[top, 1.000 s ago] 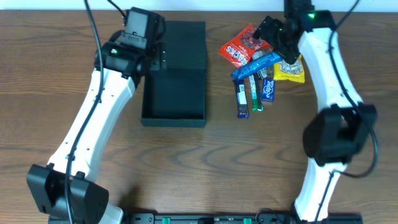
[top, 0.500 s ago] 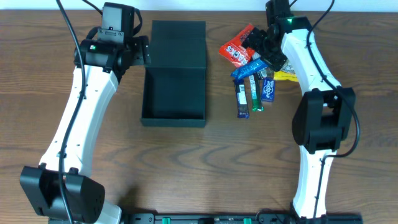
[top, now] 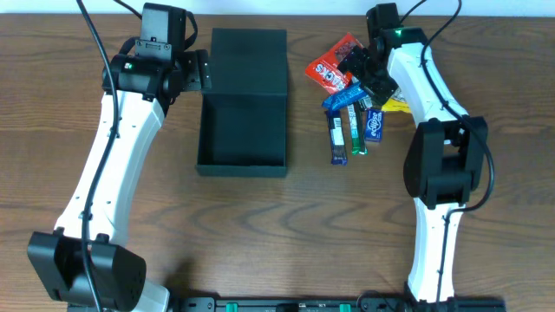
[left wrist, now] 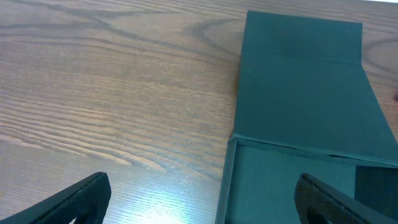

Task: Pack container
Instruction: 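Grasp the blue wrapped bar with the right gripper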

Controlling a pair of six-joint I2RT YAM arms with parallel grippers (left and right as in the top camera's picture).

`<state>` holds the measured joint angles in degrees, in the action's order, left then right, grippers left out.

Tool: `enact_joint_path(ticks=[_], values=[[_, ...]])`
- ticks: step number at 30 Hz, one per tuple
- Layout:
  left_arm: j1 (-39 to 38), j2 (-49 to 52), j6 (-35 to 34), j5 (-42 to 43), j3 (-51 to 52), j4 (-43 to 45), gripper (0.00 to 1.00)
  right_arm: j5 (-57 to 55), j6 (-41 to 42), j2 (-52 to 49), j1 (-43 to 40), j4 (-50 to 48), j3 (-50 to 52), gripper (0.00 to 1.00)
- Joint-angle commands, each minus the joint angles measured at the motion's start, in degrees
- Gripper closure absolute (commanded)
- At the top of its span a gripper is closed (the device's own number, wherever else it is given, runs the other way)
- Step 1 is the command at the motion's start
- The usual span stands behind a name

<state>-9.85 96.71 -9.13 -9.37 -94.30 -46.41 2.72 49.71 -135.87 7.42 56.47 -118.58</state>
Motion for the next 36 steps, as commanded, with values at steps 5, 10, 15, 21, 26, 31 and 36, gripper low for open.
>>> enact_joint_path(ticks=[5,10,15,21,26,31,36], values=[[0.24,0.04,0.63,0.24,0.07,-0.04,0.04,-1.09,0.79,-2.62,0.15,0.13,-0.87,0.15],[0.24,0.04,1.38,0.26,0.07,-0.04,0.05,-1.44,-0.07,-2.84,0.15,0.04,-0.87,0.22],[0.24,0.04,1.44,0.26,0.07,-0.04,0.05,-2.27,-0.09,-2.93,0.07,0.24,-0.87,0.36],[0.24,0.04,1.46,0.24,0.07,-0.02,0.05,-2.32,-0.68,-2.93,0.07,0.28,-0.87,0.49],[0.24,0.04,1.46,0.24,0.07,-0.02,0.05,-2.27,-0.68,-2.91,0.07,0.52,-0.87,0.55],[0.24,0.04,1.46,0.24,0.07,-0.02,0.05,-2.25,-0.74,-2.89,0.04,1.57,-1.22,0.63],[0.24,0.04,1.46,0.24,0.07,-0.02,0.05,-1.99,-3.3,-2.21,0.07,3.96,-3.61,0.68]])
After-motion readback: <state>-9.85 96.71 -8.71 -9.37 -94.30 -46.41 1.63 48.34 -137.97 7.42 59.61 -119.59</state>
